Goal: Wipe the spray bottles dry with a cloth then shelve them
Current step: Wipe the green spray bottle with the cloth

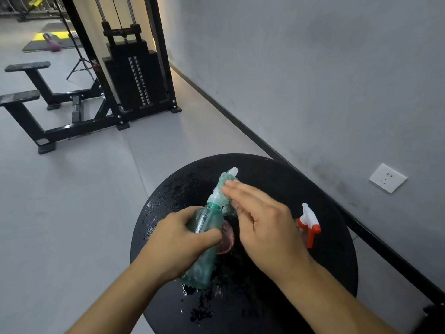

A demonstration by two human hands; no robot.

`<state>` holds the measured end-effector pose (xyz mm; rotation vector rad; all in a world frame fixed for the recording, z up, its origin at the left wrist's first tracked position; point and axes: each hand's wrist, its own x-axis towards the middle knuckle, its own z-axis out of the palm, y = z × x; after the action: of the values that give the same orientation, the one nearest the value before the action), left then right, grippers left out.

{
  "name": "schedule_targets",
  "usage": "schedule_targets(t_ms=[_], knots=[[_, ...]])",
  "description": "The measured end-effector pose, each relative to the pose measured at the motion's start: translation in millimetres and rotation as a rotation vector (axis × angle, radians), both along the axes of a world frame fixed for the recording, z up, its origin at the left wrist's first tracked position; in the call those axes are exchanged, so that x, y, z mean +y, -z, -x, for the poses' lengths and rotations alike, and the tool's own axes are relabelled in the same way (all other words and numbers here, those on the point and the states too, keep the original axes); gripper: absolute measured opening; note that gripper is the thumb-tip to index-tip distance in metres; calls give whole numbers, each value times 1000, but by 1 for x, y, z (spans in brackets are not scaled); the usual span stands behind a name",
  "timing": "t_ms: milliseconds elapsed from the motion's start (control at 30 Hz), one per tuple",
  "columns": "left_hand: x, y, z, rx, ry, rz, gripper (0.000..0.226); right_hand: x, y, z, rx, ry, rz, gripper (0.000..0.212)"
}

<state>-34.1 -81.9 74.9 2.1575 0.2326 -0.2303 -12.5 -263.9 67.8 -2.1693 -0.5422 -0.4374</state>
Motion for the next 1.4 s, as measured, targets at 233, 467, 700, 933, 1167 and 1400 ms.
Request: schedule_targets(t_ms=[233,467,700,933,1167,1400], knots=[[6,0,-3,-40,-45,-48,26,6,-2,7,7,-51,-45,41],[9,2,-4,30,-149,3,82,-2,-8,-1,-113,77,-143,37],[11,0,-4,-89,-264,288,45,-6,-9,-4,-74,113,-159,37],[7,2,-3,-119,-185,406,21,-6,-9,-5,-69,116,-170,37],[8,0,-4,-78,-213,442,46,-7,-10,-5,-54,117,-170,37],[13,1,-5,-25,-158,453,50,-10,-11,-7,-50,119,-169,36]])
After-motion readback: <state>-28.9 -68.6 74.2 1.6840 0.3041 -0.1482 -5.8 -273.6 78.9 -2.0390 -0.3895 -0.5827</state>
